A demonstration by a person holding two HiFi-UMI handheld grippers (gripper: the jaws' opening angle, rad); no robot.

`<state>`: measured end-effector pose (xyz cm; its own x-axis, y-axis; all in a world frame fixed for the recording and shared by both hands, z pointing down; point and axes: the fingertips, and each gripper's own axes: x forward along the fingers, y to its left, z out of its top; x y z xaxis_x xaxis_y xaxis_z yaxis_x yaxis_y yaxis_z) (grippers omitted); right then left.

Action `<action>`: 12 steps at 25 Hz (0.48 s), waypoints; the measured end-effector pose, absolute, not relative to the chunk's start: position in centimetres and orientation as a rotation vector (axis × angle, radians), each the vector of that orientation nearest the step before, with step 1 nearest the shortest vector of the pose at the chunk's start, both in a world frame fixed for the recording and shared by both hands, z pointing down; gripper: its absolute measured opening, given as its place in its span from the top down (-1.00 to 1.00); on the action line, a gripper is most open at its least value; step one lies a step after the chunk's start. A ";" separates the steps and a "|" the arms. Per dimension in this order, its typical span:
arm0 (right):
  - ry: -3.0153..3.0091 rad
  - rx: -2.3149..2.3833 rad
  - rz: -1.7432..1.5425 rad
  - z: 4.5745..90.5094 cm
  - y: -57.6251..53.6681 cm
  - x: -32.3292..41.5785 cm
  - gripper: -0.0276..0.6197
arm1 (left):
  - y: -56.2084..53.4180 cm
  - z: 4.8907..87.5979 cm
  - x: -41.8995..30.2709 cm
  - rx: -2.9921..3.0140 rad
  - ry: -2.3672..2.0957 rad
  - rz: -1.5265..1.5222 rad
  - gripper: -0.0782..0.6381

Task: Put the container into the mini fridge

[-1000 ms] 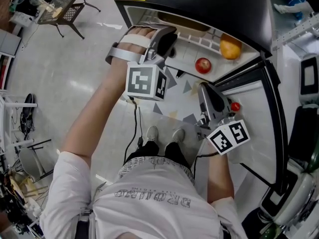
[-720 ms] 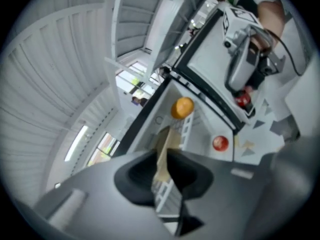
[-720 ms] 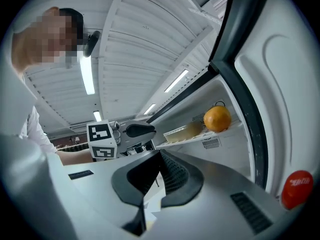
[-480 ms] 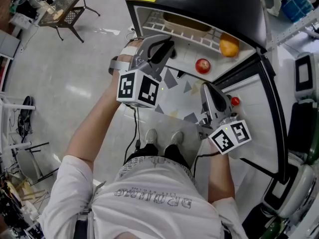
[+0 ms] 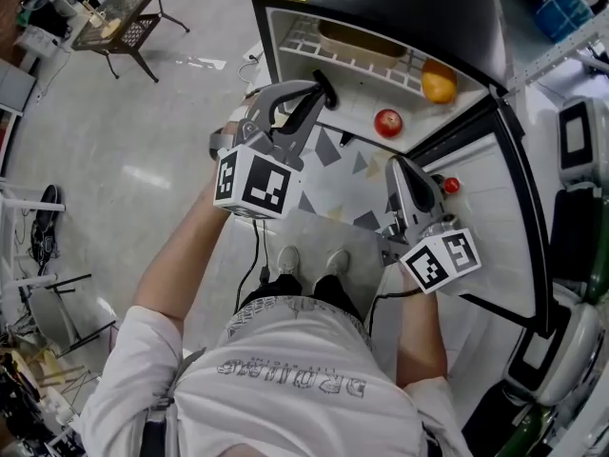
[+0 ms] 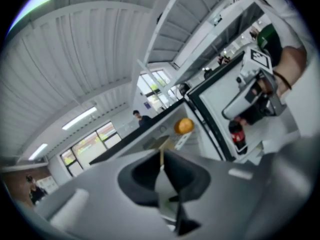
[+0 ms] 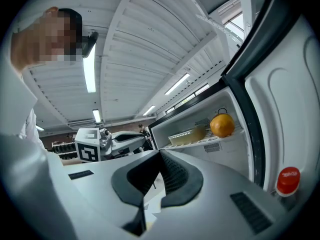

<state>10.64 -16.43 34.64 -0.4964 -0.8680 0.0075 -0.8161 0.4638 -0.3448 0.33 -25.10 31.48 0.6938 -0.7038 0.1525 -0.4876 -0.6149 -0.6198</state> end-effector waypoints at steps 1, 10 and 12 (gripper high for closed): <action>2.538 -1.476 -0.456 34.6 -16.3 10.5 0.91 | -24.8 31.5 0.1 -2.371 0.919 -0.506 0.71; 2.533 -1.487 -0.431 33.8 -15.8 9.6 0.91 | -22.7 31.4 -1.3 -2.476 0.974 -0.404 0.75; 2.533 -1.488 -0.427 33.7 -15.6 9.4 0.91 | -22.1 31.5 -1.3 -2.499 0.977 -0.388 0.76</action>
